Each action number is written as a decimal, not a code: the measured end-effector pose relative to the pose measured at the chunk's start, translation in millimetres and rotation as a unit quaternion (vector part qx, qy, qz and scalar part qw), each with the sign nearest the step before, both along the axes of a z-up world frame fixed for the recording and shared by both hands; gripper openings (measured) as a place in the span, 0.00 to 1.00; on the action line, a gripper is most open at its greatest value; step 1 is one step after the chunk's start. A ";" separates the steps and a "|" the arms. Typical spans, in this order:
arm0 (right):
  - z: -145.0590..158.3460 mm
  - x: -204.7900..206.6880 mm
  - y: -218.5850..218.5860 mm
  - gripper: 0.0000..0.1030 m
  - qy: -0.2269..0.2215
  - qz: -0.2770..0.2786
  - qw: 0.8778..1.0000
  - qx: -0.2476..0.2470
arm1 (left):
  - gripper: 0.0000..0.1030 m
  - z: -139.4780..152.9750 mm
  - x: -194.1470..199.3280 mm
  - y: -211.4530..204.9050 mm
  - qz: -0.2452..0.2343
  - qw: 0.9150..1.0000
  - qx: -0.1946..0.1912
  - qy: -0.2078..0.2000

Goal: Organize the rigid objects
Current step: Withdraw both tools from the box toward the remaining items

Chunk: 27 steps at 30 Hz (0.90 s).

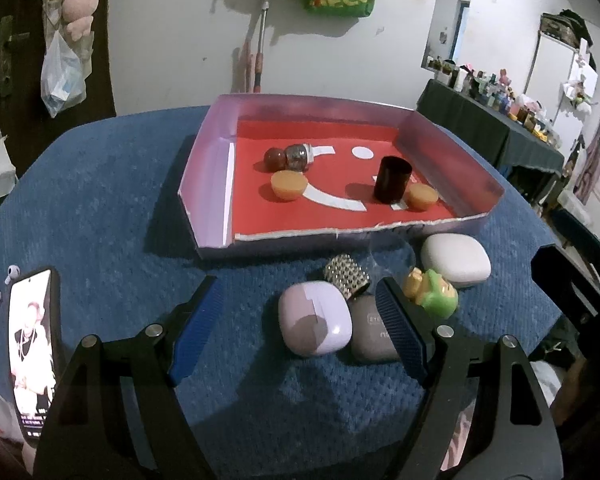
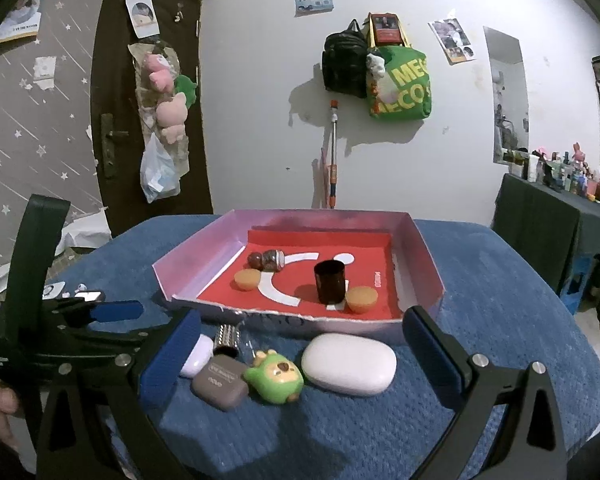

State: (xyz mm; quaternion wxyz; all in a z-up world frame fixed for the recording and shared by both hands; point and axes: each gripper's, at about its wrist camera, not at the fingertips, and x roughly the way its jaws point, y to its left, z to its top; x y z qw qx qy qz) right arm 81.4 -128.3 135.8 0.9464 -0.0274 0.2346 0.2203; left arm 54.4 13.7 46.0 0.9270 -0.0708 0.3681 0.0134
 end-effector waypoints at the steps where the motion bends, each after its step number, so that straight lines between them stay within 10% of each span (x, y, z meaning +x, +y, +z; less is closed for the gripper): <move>1: -1.7 -1.5 0.4 1.00 0.000 -0.002 1.000 -0.003 | 0.76 -1.6 -1.3 -0.9 0.000 1.000 0.001 0.001; 27: -53.7 32.9 -14.4 0.84 0.079 -0.063 0.993 -0.061 | 0.76 -35.4 2.7 4.8 0.001 0.999 -0.020 0.037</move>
